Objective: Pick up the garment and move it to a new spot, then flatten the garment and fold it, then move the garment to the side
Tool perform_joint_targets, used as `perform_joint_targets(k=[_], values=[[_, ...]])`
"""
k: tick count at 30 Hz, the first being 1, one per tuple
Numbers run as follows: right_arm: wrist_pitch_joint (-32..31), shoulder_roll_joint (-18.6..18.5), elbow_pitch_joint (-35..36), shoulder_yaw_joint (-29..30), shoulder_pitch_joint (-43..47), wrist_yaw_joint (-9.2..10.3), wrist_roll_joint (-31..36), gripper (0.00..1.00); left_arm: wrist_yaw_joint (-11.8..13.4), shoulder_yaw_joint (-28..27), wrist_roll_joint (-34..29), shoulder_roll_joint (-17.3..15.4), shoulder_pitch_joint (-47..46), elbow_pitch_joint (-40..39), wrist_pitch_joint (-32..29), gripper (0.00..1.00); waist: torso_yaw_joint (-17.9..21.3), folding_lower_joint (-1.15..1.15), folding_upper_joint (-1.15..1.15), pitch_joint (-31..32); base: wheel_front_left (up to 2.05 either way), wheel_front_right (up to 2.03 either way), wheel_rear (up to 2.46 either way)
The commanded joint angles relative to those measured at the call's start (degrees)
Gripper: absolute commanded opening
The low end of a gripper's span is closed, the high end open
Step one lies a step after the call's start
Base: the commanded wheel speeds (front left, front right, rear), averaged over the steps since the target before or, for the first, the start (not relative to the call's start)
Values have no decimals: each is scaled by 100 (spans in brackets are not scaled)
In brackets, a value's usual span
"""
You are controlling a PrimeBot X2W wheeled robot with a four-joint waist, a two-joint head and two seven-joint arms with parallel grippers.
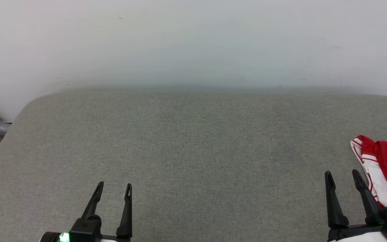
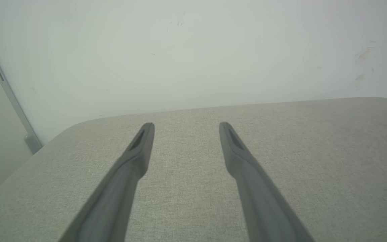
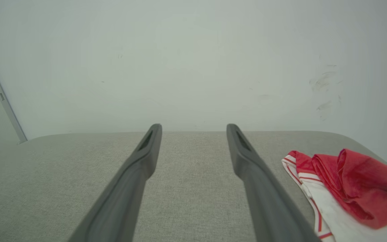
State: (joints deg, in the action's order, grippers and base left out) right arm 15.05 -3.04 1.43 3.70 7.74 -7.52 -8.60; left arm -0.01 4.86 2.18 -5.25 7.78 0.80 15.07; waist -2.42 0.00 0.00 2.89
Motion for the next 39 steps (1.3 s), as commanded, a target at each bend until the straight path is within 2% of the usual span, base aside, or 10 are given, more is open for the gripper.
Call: perform_joint_targets(k=[1, 10, 11, 15, 39], values=[[15, 27, 47, 23, 88, 7, -44, 100, -25, -5, -3, 5, 48, 8, 12, 100, 0, 0, 0, -2, 0, 0, 0], [14, 29, 57, 37, 149, 6, -55, 100, -58, -55, 16, 32, 43, 93, 12, 100, -8, 0, 0, 2, 0, 0, 0], [-1, 3, 20, 38, 66, 0, -18, 0, -51, -31, 13, 31, 18, 109, 0, 0, -7, 1, 0, 2, 0, 0, 0], [-10, 3, -198, 24, 80, -1, -38, 0, -51, -10, 34, 48, 87, 330, -14, 0, -7, 1, 0, 2, 0, 0, 0], [-571, -77, -590, -4, -375, 0, -2643, 0, -262, -306, 2785, 69, -377, 628, -623, 0, 41, 1, 0, -57, 0, 0, 0]])
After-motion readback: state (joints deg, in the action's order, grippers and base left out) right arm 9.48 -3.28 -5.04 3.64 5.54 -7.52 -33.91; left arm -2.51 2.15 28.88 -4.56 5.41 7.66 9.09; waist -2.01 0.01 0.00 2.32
